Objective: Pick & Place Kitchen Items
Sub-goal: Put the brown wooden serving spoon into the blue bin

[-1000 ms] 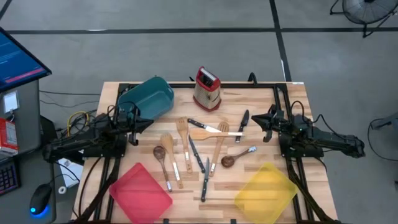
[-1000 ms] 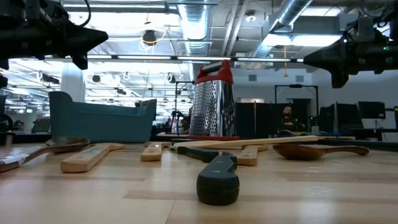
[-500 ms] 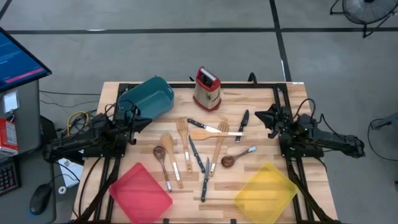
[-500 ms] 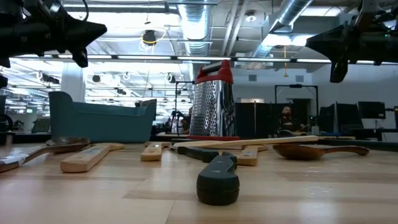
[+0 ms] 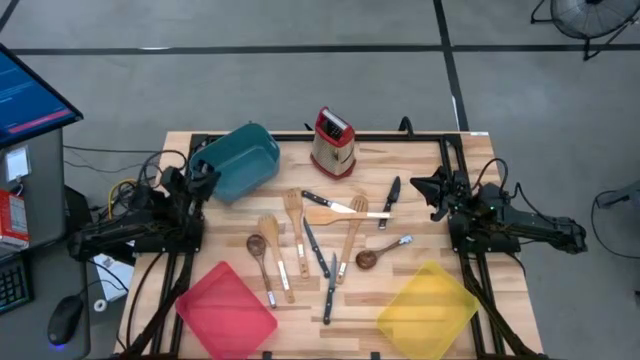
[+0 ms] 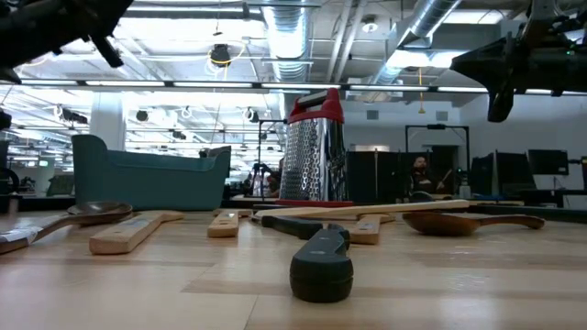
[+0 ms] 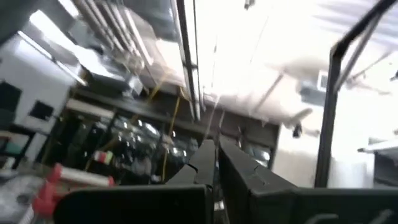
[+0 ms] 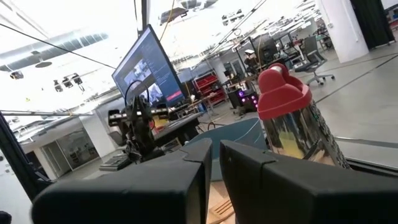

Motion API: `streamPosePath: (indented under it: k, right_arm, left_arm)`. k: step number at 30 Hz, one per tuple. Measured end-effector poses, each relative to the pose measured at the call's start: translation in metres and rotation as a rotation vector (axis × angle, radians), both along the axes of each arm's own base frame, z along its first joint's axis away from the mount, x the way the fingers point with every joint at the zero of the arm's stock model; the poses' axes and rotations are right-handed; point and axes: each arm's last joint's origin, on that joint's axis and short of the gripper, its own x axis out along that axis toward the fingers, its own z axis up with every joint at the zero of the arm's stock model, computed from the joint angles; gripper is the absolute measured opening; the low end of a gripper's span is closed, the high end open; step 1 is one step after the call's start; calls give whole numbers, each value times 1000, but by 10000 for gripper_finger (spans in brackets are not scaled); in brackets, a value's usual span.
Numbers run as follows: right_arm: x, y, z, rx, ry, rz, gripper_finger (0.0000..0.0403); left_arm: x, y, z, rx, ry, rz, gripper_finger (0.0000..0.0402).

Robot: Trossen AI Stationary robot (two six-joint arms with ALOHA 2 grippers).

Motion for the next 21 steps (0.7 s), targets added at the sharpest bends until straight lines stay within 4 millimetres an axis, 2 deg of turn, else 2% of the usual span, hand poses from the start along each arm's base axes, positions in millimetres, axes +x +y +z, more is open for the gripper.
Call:
streamPosePath:
  k: [3, 7, 10, 13, 16, 21]
  right_arm:
    - [0, 0, 0, -1, 1, 0, 44]
    - [0, 0, 0, -1, 1, 0, 44]
    - [0, 0, 0, -1, 1, 0, 44]
    - [0, 0, 0, -1, 1, 0, 44]
    - [0, 0, -1, 0, 9, 0, 44]
    - [1, 0, -3, 5, 37, 0, 44]
  left_arm:
    - [1, -1, 9, 21, -18, -39, 22]
    - [7, -1, 28, 34, 4, -93, 65]
    - [20, 1, 44, 54, 63, -146, 106]
    - [42, 5, 55, 72, 159, -224, 144]
    - [71, 10, 53, 30, 354, -340, 174]
    - [115, 13, 30, -65, 751, -544, 200]
